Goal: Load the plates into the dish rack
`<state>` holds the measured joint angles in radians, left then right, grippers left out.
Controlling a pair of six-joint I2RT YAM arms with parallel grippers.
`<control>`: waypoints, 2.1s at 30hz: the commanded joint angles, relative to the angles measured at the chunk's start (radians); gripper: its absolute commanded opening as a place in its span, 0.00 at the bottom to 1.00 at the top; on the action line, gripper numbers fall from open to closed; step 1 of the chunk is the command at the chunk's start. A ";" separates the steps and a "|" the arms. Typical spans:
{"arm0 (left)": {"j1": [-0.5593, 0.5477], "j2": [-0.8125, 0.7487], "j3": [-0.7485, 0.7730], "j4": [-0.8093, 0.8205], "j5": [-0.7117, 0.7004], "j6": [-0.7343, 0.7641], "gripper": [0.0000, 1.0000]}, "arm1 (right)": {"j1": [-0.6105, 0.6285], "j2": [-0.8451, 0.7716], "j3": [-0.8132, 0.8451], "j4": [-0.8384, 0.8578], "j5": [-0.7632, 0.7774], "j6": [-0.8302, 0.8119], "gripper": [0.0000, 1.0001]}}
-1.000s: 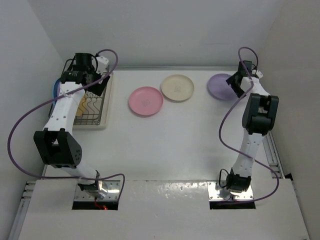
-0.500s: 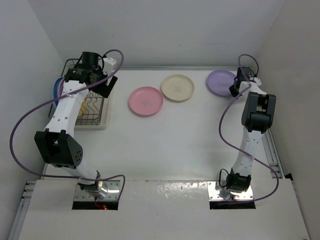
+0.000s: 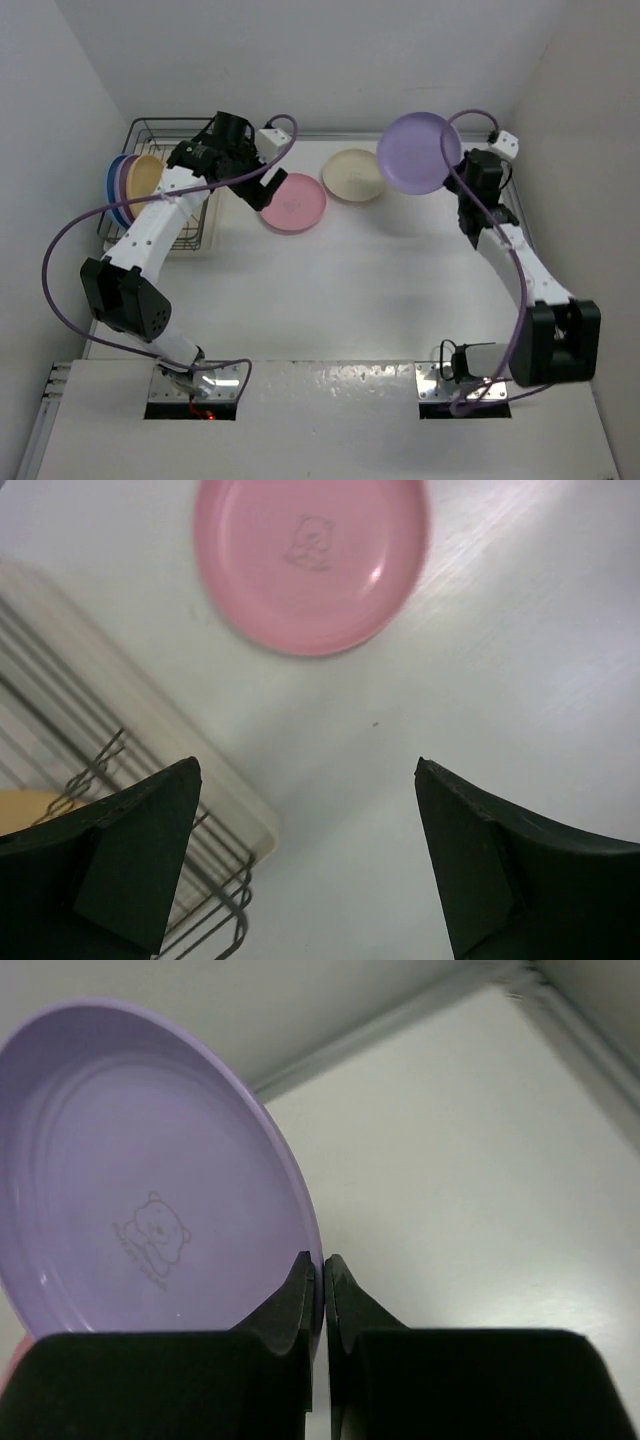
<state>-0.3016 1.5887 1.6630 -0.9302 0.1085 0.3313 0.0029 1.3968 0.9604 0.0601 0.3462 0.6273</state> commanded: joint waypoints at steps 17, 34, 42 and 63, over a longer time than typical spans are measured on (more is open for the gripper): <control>-0.191 0.013 -0.117 0.034 0.212 -0.011 0.85 | 0.647 -0.254 -0.204 0.086 -0.269 -0.209 0.00; -0.012 -0.076 0.038 0.085 -0.473 -0.190 0.00 | 0.677 -0.317 -0.246 0.014 -0.133 -0.190 0.75; 0.131 -0.177 -0.074 0.473 -1.047 -0.222 0.00 | 0.671 -0.335 -0.255 -0.028 -0.079 -0.216 0.78; 0.243 -0.147 -0.488 0.821 -1.161 -0.156 0.00 | 0.658 -0.254 -0.052 -0.172 -0.090 -0.248 0.78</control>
<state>-0.0856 1.4921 1.1885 -0.1745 -1.0996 0.2153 0.6636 1.1286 0.8577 -0.1005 0.2550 0.3836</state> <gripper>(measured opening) 0.124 0.777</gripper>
